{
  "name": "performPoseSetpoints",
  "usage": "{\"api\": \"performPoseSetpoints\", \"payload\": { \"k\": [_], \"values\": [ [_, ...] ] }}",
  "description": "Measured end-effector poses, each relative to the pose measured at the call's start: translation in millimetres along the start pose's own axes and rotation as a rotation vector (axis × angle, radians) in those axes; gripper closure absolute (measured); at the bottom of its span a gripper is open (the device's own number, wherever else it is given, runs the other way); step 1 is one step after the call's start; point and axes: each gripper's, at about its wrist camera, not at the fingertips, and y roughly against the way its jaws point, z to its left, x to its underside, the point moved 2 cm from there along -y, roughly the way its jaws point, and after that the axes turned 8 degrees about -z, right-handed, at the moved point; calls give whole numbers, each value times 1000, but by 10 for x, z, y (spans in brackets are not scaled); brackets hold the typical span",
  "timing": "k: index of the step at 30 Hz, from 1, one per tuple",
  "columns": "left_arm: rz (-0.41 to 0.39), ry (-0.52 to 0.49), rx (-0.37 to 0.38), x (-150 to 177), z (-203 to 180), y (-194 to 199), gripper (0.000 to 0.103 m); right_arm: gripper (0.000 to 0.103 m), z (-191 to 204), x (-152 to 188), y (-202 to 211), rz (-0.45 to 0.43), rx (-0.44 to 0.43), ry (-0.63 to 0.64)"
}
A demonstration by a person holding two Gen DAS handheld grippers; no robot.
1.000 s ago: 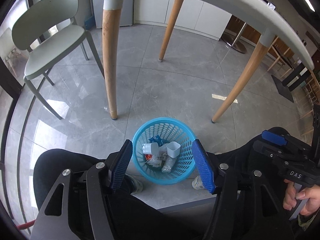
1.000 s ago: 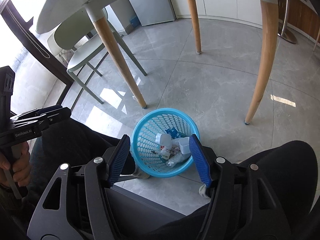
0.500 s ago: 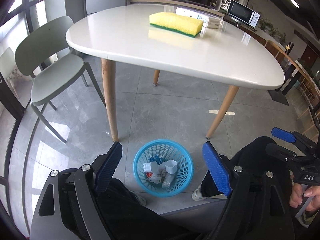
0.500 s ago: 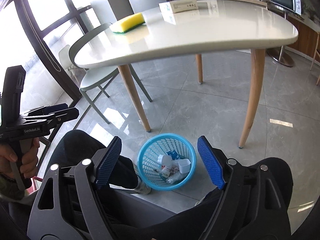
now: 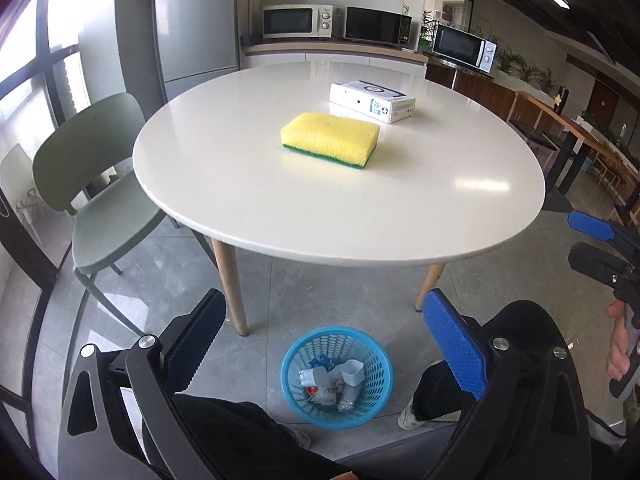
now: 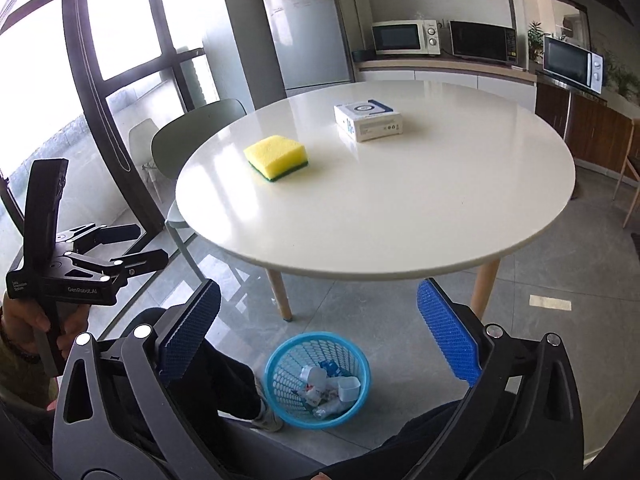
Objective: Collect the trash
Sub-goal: 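Raise both open tools from the wastebasket toward the sponge and HP box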
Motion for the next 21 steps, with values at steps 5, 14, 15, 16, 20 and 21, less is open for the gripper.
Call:
{"api": "performPoseSetpoints", "payload": {
  "k": [5,14,15,16,20,21],
  "values": [
    [-33,-86,29,-197,-99,-52,6,9,-89,-303,-54,-25,-2,36],
    [-53,-63,84,-576,-76,-273,6,9,-281,-726,-368,-19,-23,47],
    [-50,-61,84,-616,-78,-310,6,9,-307,-766,-433,-14,-24,44],
    [-46,-59,86,-651,-73,-351,6,9,-326,-794,-485,-8,-25,40],
    [-24,-35,68,-787,-48,-505,6,9,-399,-899,-700,14,-31,33],
    [-18,-13,59,-817,-30,-535,6,9,-416,-928,-753,16,-30,39]
  ]
}}
